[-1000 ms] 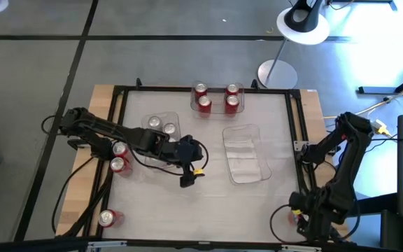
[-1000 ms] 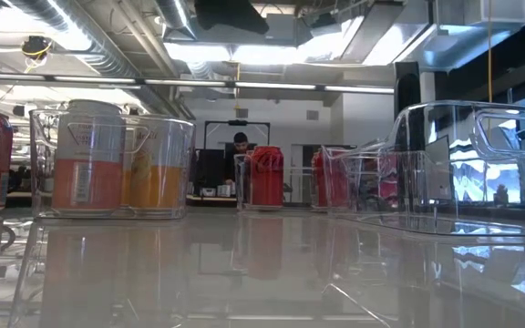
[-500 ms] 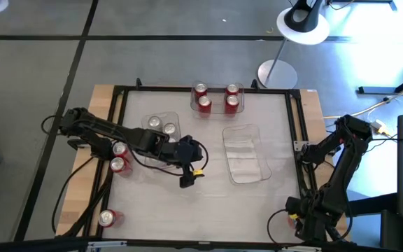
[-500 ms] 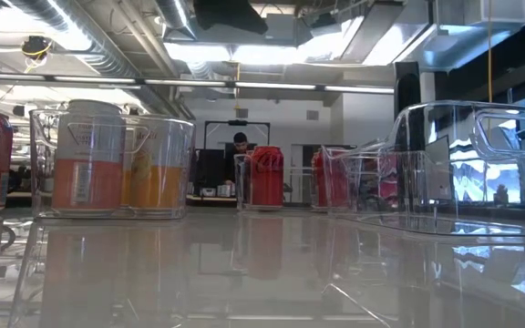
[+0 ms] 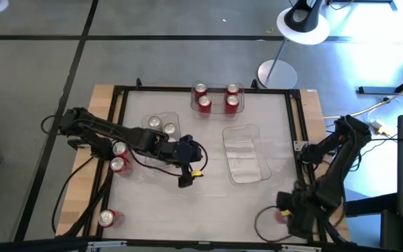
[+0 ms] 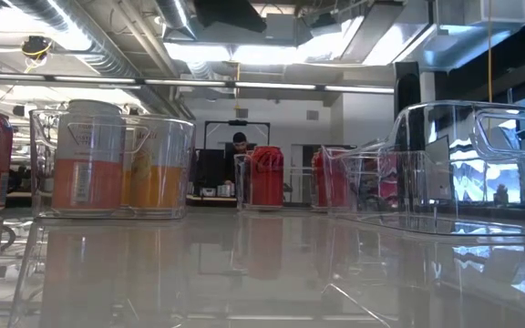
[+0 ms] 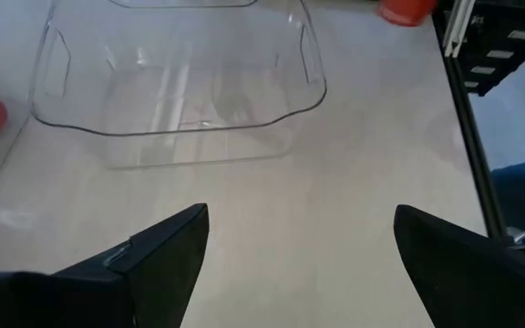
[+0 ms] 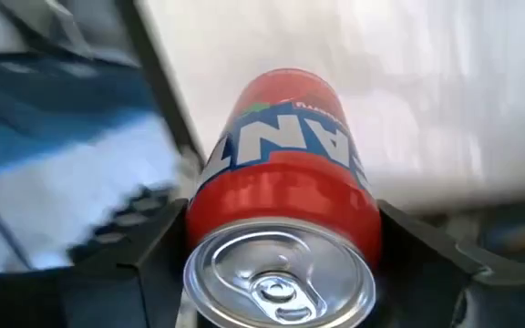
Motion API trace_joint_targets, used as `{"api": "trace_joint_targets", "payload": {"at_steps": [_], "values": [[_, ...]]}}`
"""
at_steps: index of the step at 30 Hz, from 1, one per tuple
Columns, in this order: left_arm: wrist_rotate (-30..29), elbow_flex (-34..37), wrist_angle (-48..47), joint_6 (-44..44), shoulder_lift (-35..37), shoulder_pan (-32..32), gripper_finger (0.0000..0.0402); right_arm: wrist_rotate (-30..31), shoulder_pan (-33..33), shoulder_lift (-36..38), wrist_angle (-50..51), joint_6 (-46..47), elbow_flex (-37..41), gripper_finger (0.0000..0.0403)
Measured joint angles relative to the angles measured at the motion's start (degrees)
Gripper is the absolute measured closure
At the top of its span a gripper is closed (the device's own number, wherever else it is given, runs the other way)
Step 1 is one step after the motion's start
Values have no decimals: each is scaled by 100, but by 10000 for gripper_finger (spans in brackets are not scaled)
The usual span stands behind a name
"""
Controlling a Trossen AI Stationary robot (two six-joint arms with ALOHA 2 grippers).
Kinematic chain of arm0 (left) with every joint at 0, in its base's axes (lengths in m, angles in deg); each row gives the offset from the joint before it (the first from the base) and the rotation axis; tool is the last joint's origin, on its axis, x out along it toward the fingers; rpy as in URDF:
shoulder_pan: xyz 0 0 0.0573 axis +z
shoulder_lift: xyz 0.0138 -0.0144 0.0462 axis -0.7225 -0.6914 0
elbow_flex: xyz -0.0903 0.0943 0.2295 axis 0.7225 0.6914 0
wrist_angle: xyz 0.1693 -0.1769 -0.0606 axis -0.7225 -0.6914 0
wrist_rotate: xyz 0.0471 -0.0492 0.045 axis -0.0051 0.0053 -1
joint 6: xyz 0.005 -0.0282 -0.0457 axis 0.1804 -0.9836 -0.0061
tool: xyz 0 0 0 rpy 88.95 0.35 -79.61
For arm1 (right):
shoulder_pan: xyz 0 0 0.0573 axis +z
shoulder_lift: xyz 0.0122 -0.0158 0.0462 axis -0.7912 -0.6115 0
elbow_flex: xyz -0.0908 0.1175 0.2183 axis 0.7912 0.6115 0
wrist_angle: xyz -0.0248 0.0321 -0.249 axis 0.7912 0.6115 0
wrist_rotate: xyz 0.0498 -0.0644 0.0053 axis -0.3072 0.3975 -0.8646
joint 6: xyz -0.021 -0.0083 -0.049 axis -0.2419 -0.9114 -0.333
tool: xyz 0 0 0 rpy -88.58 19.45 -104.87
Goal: Sort soda cans
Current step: Put the bottom right red soda can into the right transparent bin
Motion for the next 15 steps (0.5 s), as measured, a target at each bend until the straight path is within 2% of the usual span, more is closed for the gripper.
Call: {"api": "trace_joint_targets", "payload": {"at_steps": [8,12,15], "values": [[-1,0,-516,129,426,247,64,1038,-1698,18,318,-2487,-1374,127],[-2,-2,-789,126,718,386,64,1584,-2716,25,798,-3409,-1513,127],[-2,-2,-1027,92,917,463,64,1752,-3553,-13,1150,-3886,-1451,127]]}}
